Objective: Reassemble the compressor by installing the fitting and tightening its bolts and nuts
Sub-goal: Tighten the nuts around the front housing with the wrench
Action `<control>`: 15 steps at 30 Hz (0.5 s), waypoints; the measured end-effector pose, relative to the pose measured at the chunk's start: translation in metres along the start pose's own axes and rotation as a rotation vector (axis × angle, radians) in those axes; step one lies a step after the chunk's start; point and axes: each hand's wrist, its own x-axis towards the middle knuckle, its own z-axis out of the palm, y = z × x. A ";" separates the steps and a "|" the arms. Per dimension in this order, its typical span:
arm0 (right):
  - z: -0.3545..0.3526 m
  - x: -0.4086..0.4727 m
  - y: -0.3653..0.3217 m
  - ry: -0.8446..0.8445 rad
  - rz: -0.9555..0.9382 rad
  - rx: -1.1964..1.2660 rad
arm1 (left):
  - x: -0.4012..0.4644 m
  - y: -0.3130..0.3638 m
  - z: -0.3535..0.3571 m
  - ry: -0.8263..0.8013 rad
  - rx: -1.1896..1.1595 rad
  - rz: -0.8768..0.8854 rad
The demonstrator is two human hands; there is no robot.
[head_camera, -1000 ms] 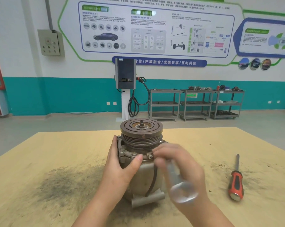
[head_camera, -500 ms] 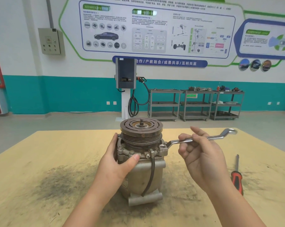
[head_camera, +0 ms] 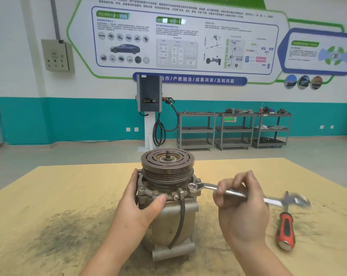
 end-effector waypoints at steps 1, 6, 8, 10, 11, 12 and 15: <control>0.001 -0.006 0.003 -0.010 -0.081 -0.033 | 0.000 0.000 0.000 0.000 -0.006 -0.001; 0.009 -0.029 0.010 -0.175 -0.433 -0.440 | -0.001 -0.002 0.003 0.003 -0.031 -0.015; 0.009 -0.031 0.008 -0.214 -0.497 -0.603 | -0.003 -0.001 0.004 -0.008 -0.048 -0.036; 0.011 -0.031 0.002 -0.291 -0.600 -0.693 | -0.005 0.000 0.004 -0.026 -0.062 -0.072; 0.012 -0.030 -0.002 -0.307 -0.633 -0.653 | -0.006 0.001 0.004 -0.041 -0.058 -0.080; 0.013 -0.027 -0.007 -0.281 -0.621 -0.555 | -0.006 0.002 0.004 -0.054 -0.045 -0.079; 0.010 -0.011 -0.020 -0.114 -0.319 -0.230 | -0.006 0.002 0.003 -0.066 0.003 -0.059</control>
